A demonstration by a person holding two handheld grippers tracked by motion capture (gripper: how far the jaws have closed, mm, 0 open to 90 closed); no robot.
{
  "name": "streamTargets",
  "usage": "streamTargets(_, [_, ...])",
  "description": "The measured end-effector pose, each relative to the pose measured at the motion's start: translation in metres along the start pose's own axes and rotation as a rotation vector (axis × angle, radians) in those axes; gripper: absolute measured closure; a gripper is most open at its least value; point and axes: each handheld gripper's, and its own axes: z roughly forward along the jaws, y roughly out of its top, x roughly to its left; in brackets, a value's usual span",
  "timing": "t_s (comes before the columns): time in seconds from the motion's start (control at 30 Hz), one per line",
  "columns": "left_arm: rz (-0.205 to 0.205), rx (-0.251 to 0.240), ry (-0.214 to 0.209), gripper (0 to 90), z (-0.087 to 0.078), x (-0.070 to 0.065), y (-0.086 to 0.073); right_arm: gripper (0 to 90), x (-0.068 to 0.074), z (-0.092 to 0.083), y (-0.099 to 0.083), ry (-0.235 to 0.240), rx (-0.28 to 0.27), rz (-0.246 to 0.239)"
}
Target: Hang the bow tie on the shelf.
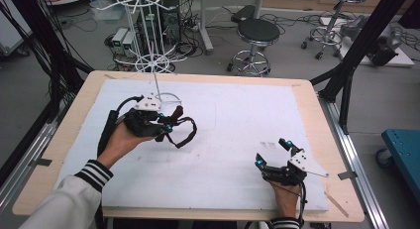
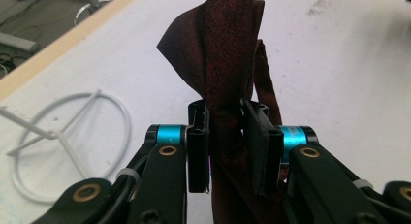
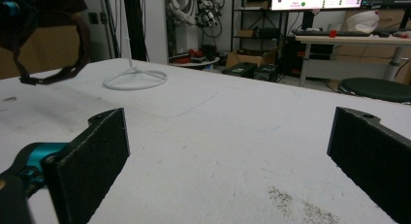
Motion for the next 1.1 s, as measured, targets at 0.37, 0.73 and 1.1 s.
streamTargets(0.37, [-0.037, -0.128, 0.058, 72.2, -0.036, 0.012, -0.001, 0.7, 0.0, 0.0, 0.0, 0.001, -0.002, -0.004])
streamTargets(0.73, [-0.079, -0.241, 0.126, 72.2, -0.064, 0.025, 0.002, 0.7, 0.0, 0.0, 0.0, 0.0, -0.002, -0.006])
streamTargets(1.1, [-0.107, -0.297, 0.194, 72.2, -0.081, 0.037, 0.006, 0.7, 0.0, 0.0, 0.0, 0.001, -0.002, -0.006])
